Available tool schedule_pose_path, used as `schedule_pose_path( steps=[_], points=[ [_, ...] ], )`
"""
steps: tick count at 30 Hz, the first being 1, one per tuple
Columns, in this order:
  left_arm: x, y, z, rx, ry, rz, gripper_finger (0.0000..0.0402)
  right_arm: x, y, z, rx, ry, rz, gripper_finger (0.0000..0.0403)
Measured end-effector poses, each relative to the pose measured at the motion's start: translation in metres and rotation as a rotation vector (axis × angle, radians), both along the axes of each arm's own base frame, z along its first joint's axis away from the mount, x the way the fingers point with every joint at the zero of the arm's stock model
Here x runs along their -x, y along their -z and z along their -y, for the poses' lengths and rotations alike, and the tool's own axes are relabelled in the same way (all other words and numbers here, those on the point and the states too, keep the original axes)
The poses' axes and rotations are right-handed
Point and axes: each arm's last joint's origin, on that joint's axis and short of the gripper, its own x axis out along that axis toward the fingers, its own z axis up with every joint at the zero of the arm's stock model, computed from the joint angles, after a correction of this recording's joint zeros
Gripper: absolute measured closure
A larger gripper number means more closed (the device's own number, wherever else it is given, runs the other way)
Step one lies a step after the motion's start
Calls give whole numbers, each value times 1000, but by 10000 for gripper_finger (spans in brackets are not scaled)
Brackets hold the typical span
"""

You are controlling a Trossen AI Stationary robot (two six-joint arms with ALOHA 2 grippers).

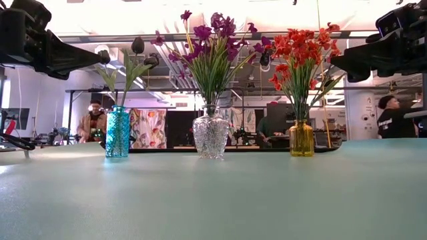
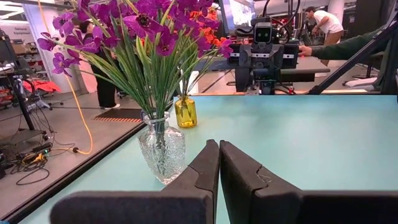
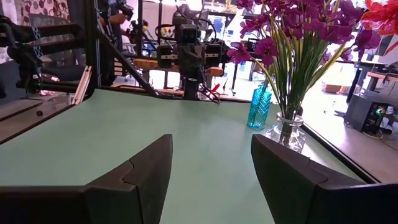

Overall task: Sort flowers into vase by color
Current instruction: Return to Home Position

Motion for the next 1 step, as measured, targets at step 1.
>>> schedule_pose_path(
  steps=[1],
  points=[
    [0,0,0,0,0,0,402,0,0,0,0,0,0,190]
  ],
)
